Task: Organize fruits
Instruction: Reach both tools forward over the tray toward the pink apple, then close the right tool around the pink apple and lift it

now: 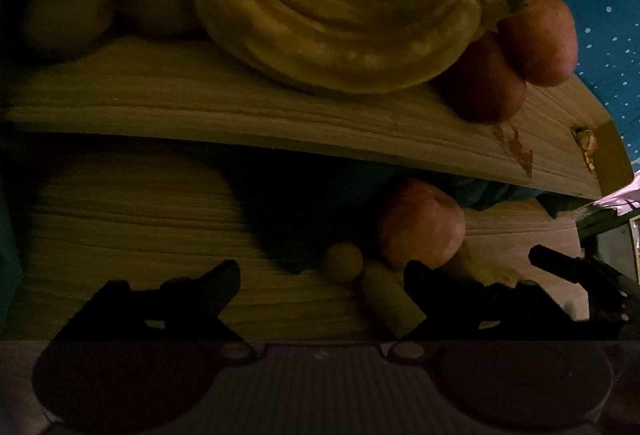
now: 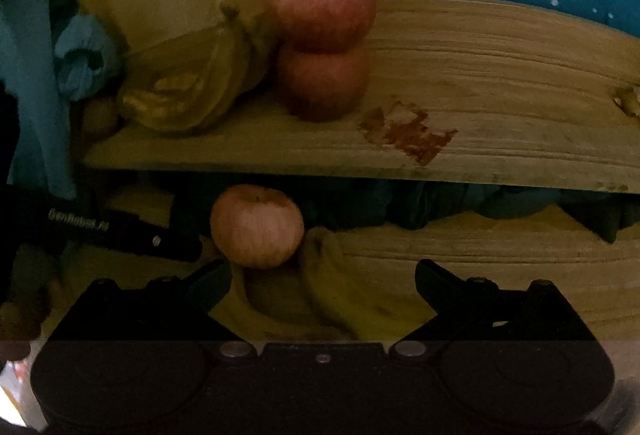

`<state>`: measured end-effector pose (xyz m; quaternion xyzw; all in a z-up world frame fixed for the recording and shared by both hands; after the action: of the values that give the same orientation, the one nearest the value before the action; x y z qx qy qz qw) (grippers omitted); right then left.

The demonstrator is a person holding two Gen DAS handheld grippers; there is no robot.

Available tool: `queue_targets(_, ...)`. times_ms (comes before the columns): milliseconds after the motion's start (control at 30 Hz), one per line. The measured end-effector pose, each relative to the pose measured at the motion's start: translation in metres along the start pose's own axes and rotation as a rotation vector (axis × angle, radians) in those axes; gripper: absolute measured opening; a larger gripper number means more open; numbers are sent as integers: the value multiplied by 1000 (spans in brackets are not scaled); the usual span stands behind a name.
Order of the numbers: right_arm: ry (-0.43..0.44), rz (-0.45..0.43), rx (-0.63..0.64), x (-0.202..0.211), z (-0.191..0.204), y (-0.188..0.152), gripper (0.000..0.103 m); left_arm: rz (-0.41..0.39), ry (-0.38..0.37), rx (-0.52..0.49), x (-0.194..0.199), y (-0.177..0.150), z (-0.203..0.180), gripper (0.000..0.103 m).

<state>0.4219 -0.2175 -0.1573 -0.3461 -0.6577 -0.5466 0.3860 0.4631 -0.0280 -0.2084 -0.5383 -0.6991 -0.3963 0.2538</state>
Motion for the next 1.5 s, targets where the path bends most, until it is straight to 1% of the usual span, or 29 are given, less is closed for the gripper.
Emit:
queue_targets(233,17,-14,81,-3,20,-1,91,15,-38,26,-9,2,-5,73)
queue_targets(300,20,-19,110,-5,27,-1,89,21,-45,36,-12,1,-6,65)
queue_targets(567,22,-38,199,-16,51,4,82,31,-28,70,-15,0,3,48)
queue_targets(767,13,-42,248,-24,62,8,79,38,-28,68,-18,1,0,47)
queue_targets(1067,17,-39,270,-37,76,16,76,41,-37,73,-16,4,2,45)
queue_targets(1200,9,-41,266,-41,80,18,74,37,-51,88,-6,3,8,44)
queue_targets(1367,13,-28,256,-46,79,17,70,38,-57,106,-3,4,10,44)
queue_targets(1500,15,-31,253,-46,79,17,70,47,-74,143,-2,2,12,42)
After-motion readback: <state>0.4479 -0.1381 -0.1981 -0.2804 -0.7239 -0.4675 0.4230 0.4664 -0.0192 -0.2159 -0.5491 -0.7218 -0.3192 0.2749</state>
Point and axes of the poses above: each gripper's, at about its wrist camera, not at the fingertips, and x roughly against the way its jaws point, z to its left, y to its top, the point moved 10 cm from there along -x, roughly the way its jaws point, and after that the axes turned 14 degrees about -y, right-handed, at the moved point
